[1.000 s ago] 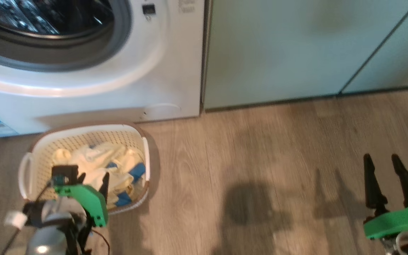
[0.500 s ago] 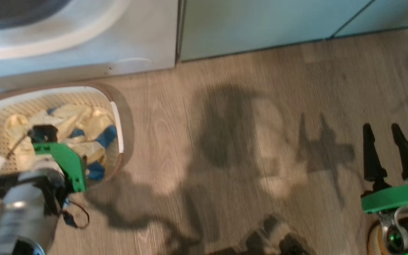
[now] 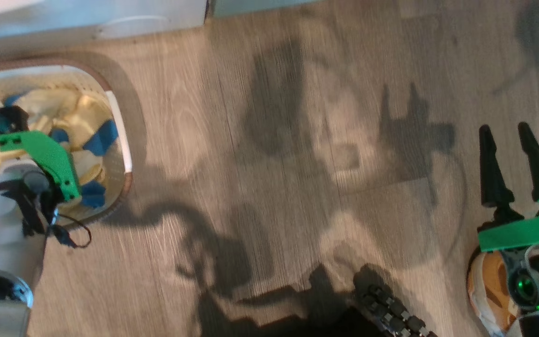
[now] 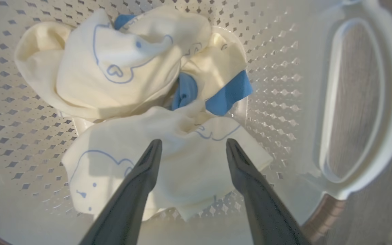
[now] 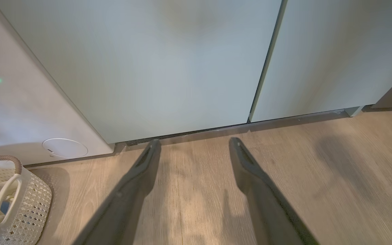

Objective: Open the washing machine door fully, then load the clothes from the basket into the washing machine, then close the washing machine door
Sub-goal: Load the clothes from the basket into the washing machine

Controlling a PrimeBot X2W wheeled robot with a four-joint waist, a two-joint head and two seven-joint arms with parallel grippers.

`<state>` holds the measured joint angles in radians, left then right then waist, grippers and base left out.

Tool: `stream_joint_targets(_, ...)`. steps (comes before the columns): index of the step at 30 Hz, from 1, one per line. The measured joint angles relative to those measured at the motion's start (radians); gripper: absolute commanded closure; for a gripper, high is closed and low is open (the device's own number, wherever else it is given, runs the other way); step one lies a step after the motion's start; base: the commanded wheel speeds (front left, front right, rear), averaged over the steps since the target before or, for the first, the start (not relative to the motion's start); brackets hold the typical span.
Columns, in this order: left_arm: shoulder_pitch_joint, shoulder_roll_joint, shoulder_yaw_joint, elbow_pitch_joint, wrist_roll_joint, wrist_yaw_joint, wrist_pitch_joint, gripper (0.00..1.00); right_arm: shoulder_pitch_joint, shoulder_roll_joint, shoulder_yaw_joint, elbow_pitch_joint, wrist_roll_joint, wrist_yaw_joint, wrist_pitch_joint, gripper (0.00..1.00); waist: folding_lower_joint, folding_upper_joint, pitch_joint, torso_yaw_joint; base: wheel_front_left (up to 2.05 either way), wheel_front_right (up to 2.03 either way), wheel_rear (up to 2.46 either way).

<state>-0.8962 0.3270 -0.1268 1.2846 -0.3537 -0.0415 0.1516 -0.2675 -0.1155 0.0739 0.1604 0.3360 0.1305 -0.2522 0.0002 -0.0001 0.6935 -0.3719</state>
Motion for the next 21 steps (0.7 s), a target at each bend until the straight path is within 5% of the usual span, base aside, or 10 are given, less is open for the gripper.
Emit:
stream_joint_targets(8,-0.054,0.031,0.017,0.011,-0.017,0.063,0.058,0.0,-0.048,0.0,0.007,-0.021,0.002,0.0,0.0,0.0,-0.0001,0.0,0.094,0.005,0.0,0.0,0.0)
stream_joint_targets(18,-0.1,0.033,0.018,0.011,-0.026,0.08,0.104,0.0,-0.075,0.0,0.015,-0.038,0.007,0.0,0.0,0.0,-0.0001,0.0,0.181,0.016,0.0,0.0,0.0)
stream_joint_targets(21,-0.116,0.033,0.015,0.011,-0.026,0.08,0.106,0.69,-0.082,0.0,0.016,-0.04,0.007,0.0,0.0,0.0,0.0,0.0,0.201,0.021,0.0,0.0,0.0)
